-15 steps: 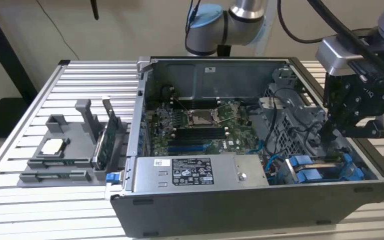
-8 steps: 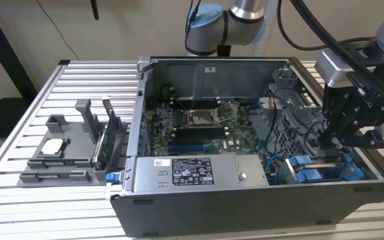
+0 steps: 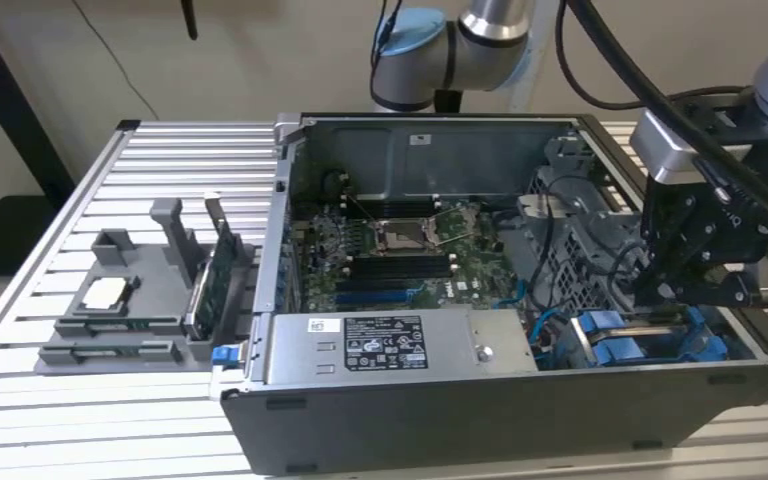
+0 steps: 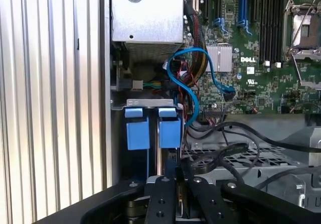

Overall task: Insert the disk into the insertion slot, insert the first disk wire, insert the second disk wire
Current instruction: 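Insert the second disk wire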

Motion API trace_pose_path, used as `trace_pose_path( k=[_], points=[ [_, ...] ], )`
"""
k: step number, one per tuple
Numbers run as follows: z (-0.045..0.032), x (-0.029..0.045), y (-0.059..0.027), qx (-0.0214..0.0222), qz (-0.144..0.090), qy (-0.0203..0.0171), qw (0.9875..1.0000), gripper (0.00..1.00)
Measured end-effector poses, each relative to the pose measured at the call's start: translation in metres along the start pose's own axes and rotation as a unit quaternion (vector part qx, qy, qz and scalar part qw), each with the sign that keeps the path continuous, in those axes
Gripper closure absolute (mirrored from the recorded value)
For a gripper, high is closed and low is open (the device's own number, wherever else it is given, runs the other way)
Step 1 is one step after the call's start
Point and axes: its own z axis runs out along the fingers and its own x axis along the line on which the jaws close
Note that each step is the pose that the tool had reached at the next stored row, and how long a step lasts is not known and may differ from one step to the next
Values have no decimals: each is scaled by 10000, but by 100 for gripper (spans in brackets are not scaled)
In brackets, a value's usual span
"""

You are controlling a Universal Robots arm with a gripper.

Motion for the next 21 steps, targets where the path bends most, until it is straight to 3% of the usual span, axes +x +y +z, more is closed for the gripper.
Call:
trace_pose_path(
  k=[2, 4, 7, 8, 11, 15, 21],
  points=[
    [9, 1, -9, -18, 5, -38, 10000, 84],
    [16, 1, -17, -20, 6, -148, 9999, 84],
    [26, 3, -32, -24, 5, -355, 9994, 84],
    [28, 3, -32, -24, 5, -388, 9992, 84],
    [28, 2, -33, -24, 5, -382, 9993, 84],
    [45, 5, -34, -21, 16, -265, 9996, 84],
    [99, 9, -66, -21, 17, -258, 9997, 84]
  ],
)
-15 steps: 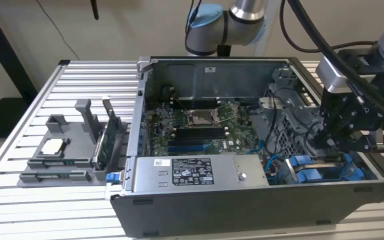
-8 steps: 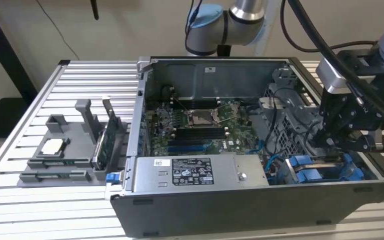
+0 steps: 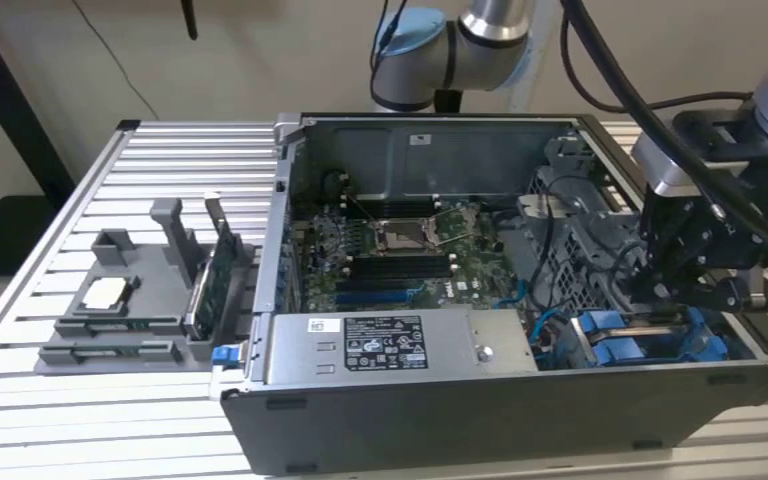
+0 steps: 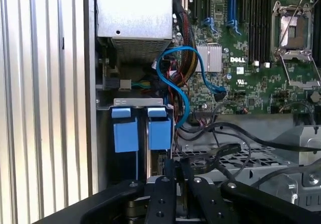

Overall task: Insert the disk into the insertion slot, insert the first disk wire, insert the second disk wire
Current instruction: 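Insert the second disk wire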

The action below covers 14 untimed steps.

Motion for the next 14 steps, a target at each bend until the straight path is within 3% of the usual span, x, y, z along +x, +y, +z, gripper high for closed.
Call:
trace_pose_path(
  k=[14],
  points=[
    [72, 28, -88, 13, 85, 14, 10000, 84]
  ],
)
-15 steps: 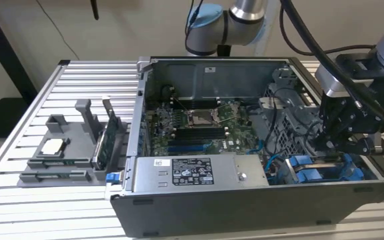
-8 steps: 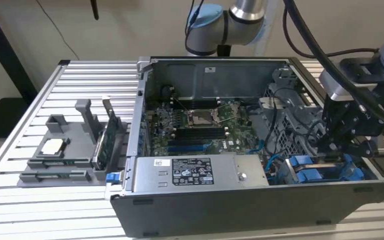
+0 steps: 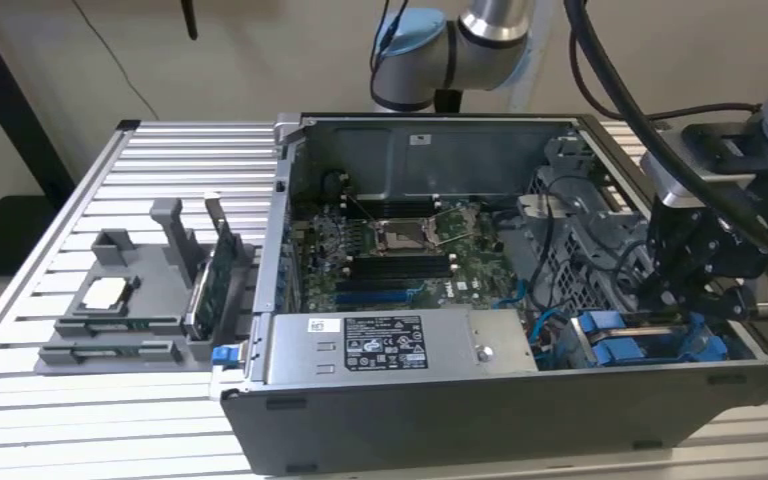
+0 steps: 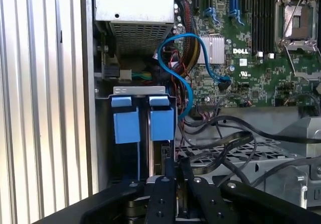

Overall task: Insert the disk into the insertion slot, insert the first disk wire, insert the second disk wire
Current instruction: 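Insert the second disk wire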

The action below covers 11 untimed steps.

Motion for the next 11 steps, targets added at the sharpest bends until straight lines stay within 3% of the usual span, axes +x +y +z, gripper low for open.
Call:
trace_pose_path(
  k=[11],
  points=[
    [52, 15, -10, 13, 85, 9, 10000, 84]
  ],
)
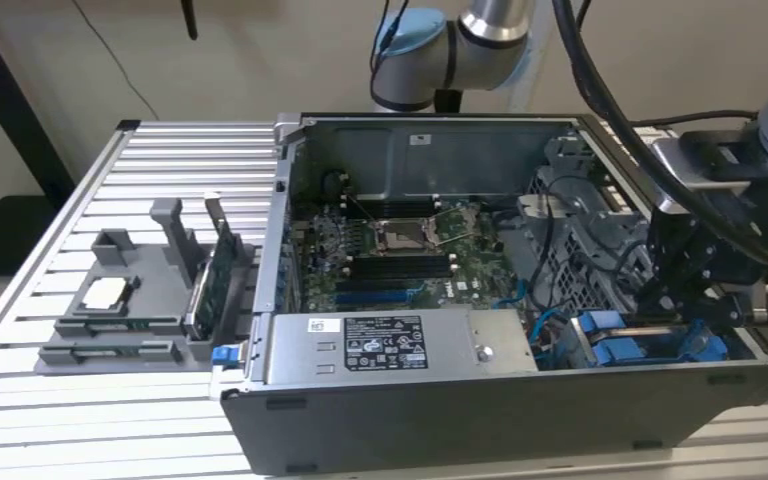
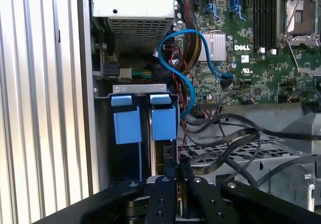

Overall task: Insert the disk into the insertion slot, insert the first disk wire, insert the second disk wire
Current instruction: 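Insert the second disk wire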

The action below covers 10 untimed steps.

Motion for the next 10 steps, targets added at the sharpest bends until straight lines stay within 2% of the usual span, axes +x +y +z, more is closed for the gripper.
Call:
trace_pose_path(
  k=[4, 6, 7, 8, 9, 10],
  points=[
    [48, 9, 0, 5, 31, 6, 10000, 84],
    [48, 8, 0, 5, 32, 0, 10000, 84],
    [34, 5, 0, 4, 32, -15, 10000, 84],
    [2, 2, 1, 3, 32, -16, 10000, 83],
    [-42, -5, 1, 2, 33, -10, 10000, 76],
    [-83, -11, 2, 2, 33, -8, 10000, 76]
  ],
)
